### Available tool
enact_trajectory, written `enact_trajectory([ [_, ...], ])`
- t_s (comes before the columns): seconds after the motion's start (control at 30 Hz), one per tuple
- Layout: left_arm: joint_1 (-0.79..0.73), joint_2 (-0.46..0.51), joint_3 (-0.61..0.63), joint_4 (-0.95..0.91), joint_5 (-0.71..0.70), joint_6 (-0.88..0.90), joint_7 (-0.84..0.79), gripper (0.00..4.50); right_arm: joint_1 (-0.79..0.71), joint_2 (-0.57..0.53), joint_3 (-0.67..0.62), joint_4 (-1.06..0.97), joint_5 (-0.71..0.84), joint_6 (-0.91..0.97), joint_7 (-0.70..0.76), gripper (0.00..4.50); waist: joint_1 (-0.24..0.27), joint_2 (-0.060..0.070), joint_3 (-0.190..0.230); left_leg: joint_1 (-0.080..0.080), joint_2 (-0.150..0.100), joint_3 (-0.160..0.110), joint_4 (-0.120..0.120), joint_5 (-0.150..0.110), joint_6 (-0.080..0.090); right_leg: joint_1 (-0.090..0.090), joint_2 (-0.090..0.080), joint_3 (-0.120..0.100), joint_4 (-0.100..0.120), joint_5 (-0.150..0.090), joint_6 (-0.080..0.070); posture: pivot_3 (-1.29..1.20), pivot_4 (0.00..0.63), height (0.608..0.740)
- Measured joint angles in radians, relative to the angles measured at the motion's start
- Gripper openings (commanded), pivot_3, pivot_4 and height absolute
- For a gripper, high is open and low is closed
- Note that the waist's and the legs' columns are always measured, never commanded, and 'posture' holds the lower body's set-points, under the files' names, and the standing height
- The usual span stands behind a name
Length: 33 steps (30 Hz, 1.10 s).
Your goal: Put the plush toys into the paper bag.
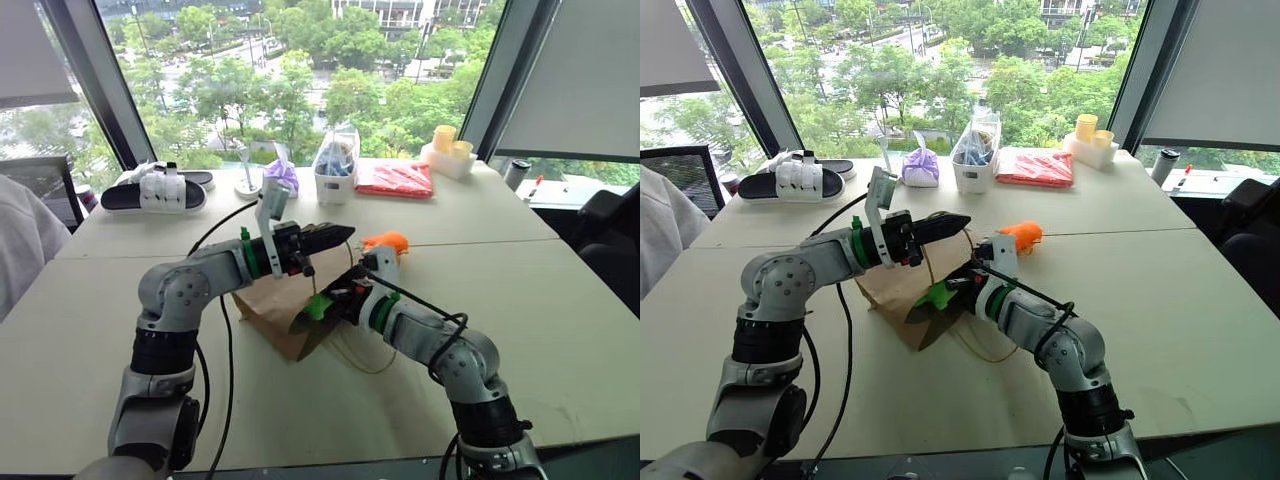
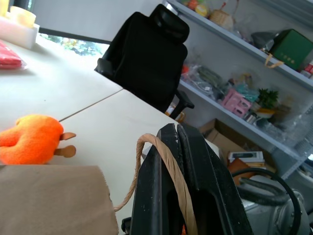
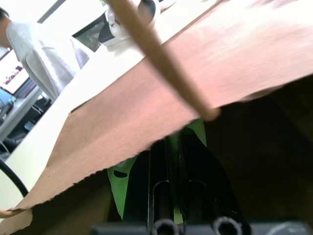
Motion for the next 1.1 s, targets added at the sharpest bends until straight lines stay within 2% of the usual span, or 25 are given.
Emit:
enact_trajectory([
  [0.03,0.000,-0.002,0.001,0.004,0.003,-0.008,0.008,0.00,0.000,0.003,0.007,0.004,-0.018,-0.001,0.005,0.72,0.000,0.000,0.000,0.000,0.000,0.000,0.000,0.000,0.000,0.000,0.000,0.000,0.000,0.000,0.000,0.00,0.150,0.740],
  [0.07,0.000,-0.004,0.003,0.007,0.004,-0.015,0.016,0.00,0.000,0.003,0.008,0.006,-0.029,-0.001,0.009,0.96,0.000,0.000,0.000,0.000,0.000,0.000,0.000,0.000,0.000,0.000,0.000,0.000,0.000,0.000,0.000,0.00,0.150,0.740],
  [0.27,-0.031,-0.025,0.031,0.076,0.022,-0.052,0.061,0.00,0.012,-0.019,0.013,-0.024,-0.101,-0.028,0.056,3.92,-0.001,0.000,0.000,0.000,0.000,0.000,0.000,0.000,0.000,0.000,0.000,0.000,0.000,0.000,0.000,0.00,0.150,0.740],
  [0.43,-0.051,-0.029,0.049,0.103,0.023,-0.065,0.069,0.00,0.109,-0.084,0.008,-0.193,-0.088,-0.043,0.154,3.92,0.000,0.000,0.000,0.000,0.000,0.000,0.000,0.000,0.000,0.000,0.000,-0.001,0.000,0.000,0.000,0.00,0.150,0.740],
  [0.5,-0.056,-0.032,0.051,0.115,0.023,-0.065,0.070,0.00,0.162,-0.109,-0.035,-0.260,-0.024,-0.036,0.192,3.92,0.001,0.000,0.000,0.000,0.000,0.000,0.000,0.000,0.000,0.000,0.000,-0.001,-0.001,0.000,0.000,0.00,0.150,0.740],
  [0.63,-0.074,-0.013,0.073,0.125,0.021,-0.064,0.064,0.00,0.250,-0.218,-0.246,-0.389,0.305,0.015,0.274,3.92,0.003,0.000,0.000,0.000,0.000,0.000,0.001,0.000,0.000,0.003,0.000,-0.001,-0.003,0.000,0.000,0.00,0.150,0.740],
  [0.7,-0.079,-0.011,0.078,0.125,0.019,-0.061,0.057,0.00,0.252,-0.262,-0.354,-0.369,0.421,0.015,0.285,3.92,0.002,-0.001,0.000,0.001,0.000,0.000,0.001,0.000,0.001,0.004,0.000,-0.001,-0.003,0.000,0.000,0.00,0.150,0.740],
  [0.77,-0.082,-0.008,0.079,0.128,0.019,-0.058,0.048,0.00,0.211,-0.286,-0.434,-0.266,0.456,-0.012,0.273,3.92,-0.001,-0.001,0.000,0.002,0.000,0.001,0.001,0.000,0.001,0.004,0.000,-0.001,-0.002,0.000,0.000,0.00,0.150,0.740],
  [0.83,-0.083,0.001,0.080,0.131,0.019,-0.057,0.040,0.00,0.129,-0.309,-0.452,-0.119,0.371,-0.061,0.229,3.92,-0.005,-0.001,0.000,0.003,0.000,0.002,0.000,0.000,0.001,0.004,0.000,0.000,-0.001,0.000,-0.001,0.00,0.150,0.740],
  [0.93,-0.084,0.008,0.082,0.134,0.020,-0.058,0.038,0.00,-0.038,-0.326,-0.392,0.170,0.136,-0.133,0.111,3.92,-0.006,0.000,0.000,0.002,0.001,0.003,0.000,0.000,0.000,0.002,0.000,0.001,0.000,0.001,-0.001,0.00,0.150,0.740],
  [1.1,-0.081,0.019,0.100,0.136,0.019,-0.056,0.041,0.00,-0.209,-0.238,-0.337,0.514,-0.042,-0.199,0.035,3.92,-0.007,0.000,0.000,-0.001,0.001,0.004,-0.001,0.004,-0.006,-0.003,0.000,0.001,0.000,0.001,-0.001,0.00,0.150,0.740],
])
